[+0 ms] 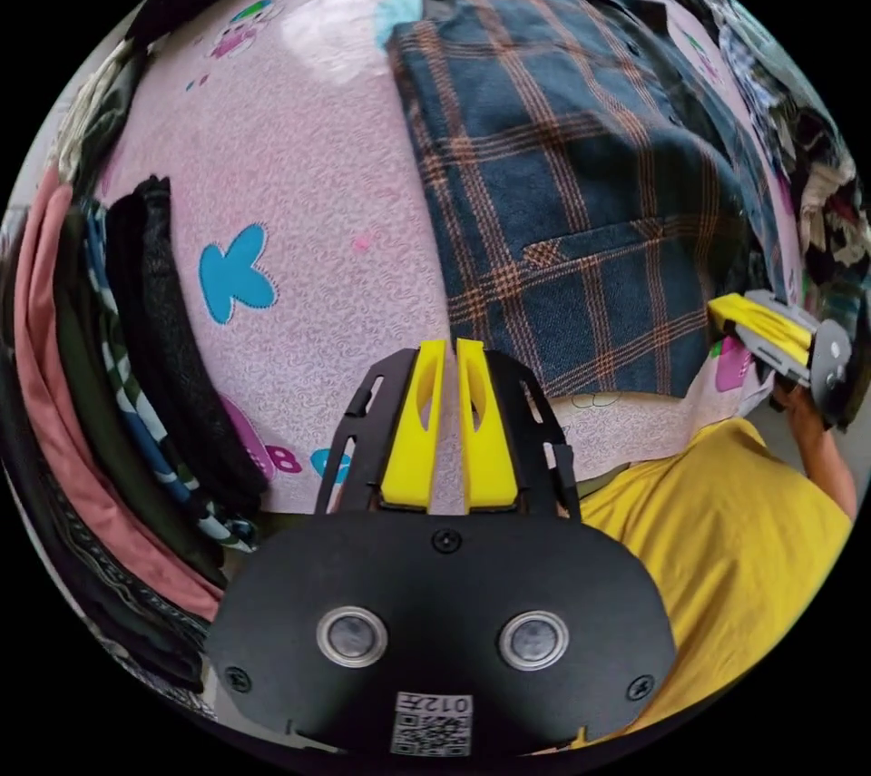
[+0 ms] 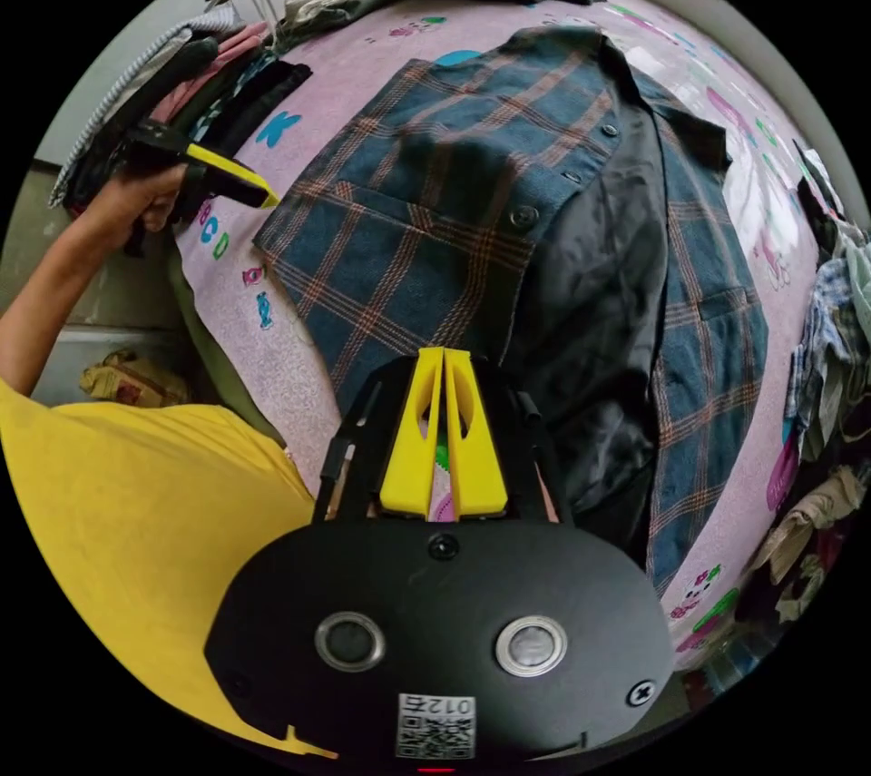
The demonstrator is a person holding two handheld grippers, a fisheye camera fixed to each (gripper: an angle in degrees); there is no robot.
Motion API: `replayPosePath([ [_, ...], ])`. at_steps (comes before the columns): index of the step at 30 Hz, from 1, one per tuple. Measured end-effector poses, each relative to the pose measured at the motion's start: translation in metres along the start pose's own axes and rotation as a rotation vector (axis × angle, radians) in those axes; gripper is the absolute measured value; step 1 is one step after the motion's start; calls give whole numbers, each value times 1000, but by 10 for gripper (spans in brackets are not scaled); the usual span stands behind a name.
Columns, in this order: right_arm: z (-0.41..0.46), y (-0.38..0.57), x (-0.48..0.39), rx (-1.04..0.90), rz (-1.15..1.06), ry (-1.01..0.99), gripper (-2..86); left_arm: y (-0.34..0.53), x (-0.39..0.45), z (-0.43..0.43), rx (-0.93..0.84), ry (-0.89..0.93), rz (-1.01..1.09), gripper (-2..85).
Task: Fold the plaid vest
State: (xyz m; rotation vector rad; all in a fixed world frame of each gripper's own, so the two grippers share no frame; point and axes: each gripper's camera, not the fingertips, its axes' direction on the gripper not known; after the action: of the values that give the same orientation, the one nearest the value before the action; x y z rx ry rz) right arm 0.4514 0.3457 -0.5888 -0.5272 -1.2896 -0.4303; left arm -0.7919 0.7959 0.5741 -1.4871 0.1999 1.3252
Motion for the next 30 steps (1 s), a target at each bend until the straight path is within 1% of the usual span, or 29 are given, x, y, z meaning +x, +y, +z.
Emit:
replayPosePath([
  [1, 2, -2, -9, -9, -36, -11, 7, 2, -6, 0, 0, 15, -23, 8],
  [3, 6, -5, -21, -34, -71, -39, 6, 11, -22, -2, -14, -43, -83, 7],
  [5, 10, -5, -30, -42, -86, -12, 6, 17, -25, -6, 2, -52, -95, 8],
  [7, 10, -5, -31, -31, -62, -14, 7, 19, -21, -12, 33, 7, -79, 14],
  [9, 7, -4, -30, -8, -38, 4, 7, 17, -11, -20, 91, 107, -66, 22],
  [11, 2, -5, -30, 27, -20, 93, 7, 10, -3, -19, 104, 146, -63, 25],
  [13, 1, -9, -31, 30, -38, 122, 7, 2, 6, -13, 79, 97, -57, 28],
  [17, 13, -30, -33, -17, -90, 112, 6, -11, 22, 9, 6, -8, -13, 21],
  [19, 21, -40, -33, -52, -100, 120, 5, -11, 24, 9, 14, -29, 12, 15],
  [22, 25, -54, -34, -100, -132, 66, 3, -9, 15, 10, 8, 4, 15, 6],
  [27, 25, -70, -27, -153, -158, 46, 1, -7, -11, 16, -10, 129, 28, 4],
  [29, 20, -78, -14, -170, -144, -15, 0, -5, -21, 13, -11, 138, -18, 4],
  [30, 18, -80, -9, -177, -134, -33, 0, -2, -26, 2, 19, 94, -77, 4],
])
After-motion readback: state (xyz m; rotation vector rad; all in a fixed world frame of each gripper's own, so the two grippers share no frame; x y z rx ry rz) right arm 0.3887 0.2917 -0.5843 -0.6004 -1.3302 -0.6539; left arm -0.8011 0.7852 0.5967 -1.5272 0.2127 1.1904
